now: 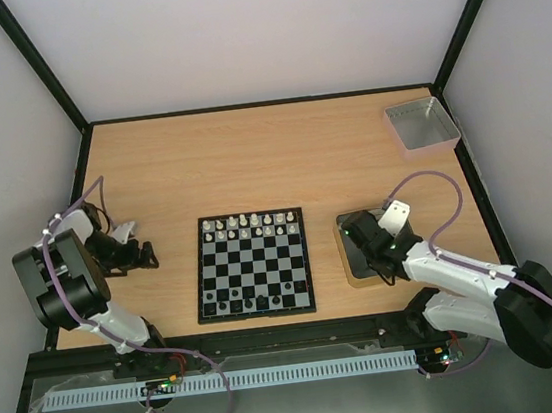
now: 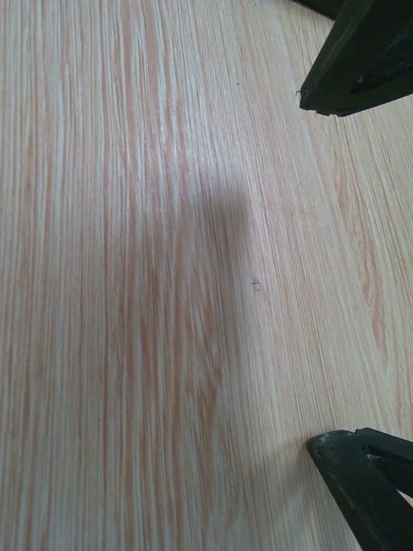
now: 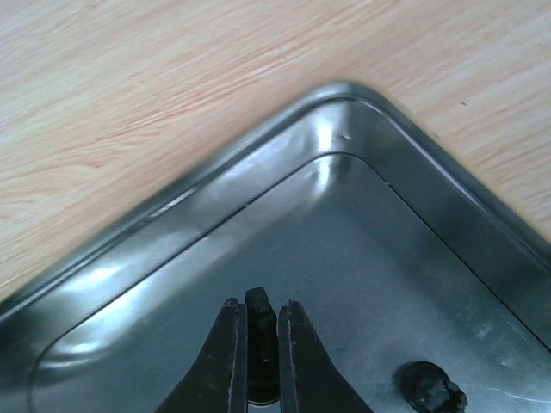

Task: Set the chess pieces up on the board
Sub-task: Place the chess piece in the storage box.

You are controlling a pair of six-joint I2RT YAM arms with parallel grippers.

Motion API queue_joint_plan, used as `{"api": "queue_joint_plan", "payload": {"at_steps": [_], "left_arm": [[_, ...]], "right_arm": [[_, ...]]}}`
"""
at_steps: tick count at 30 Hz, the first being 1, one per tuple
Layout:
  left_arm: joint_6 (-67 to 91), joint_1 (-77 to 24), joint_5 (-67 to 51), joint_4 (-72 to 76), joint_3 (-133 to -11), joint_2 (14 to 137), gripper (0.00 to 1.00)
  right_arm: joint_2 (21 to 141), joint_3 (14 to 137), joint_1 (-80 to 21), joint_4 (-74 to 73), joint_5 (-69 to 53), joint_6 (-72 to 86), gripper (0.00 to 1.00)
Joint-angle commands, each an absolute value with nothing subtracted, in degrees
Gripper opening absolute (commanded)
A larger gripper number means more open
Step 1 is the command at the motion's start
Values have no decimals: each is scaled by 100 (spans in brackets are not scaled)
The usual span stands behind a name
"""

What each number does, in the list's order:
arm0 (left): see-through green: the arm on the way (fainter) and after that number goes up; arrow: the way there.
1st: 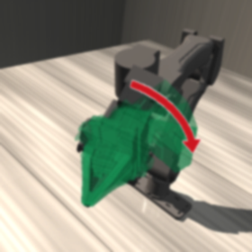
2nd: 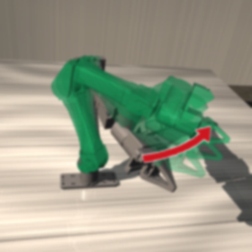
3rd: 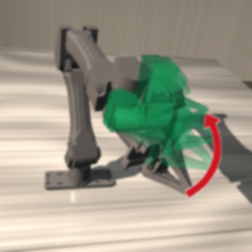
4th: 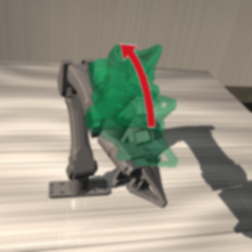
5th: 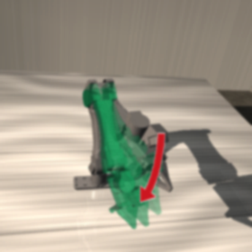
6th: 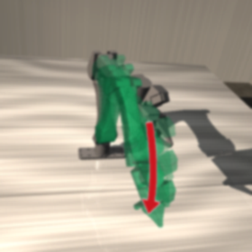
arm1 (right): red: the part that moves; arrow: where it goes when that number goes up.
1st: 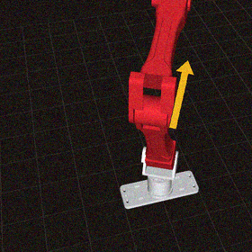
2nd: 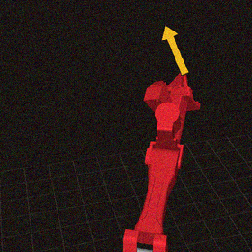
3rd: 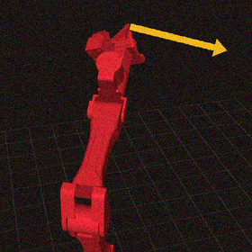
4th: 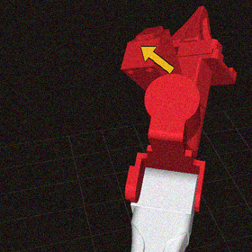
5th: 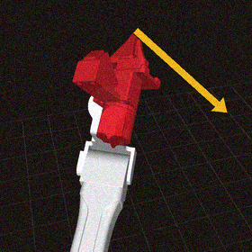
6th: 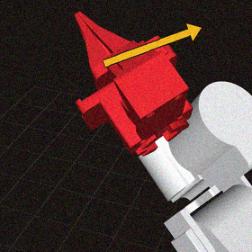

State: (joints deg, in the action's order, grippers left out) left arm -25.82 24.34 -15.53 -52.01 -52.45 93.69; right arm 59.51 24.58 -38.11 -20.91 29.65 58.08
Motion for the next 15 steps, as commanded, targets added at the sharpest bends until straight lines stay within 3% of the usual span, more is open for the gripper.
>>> {"api": "queue_joint_plan", "payload": {"at_steps": [1, 15], "left_arm": [[-2489, 2266, -1386, -5205, -5116, 9679, 99], [-2399, 1980, -1267, -5169, -5115, 9717, 99]], "right_arm": [[6304, 2087, -3797, -1046, 3884, 6496, 2], [8241, 2383, -3841, -261, 4286, 6803, 2]]}}
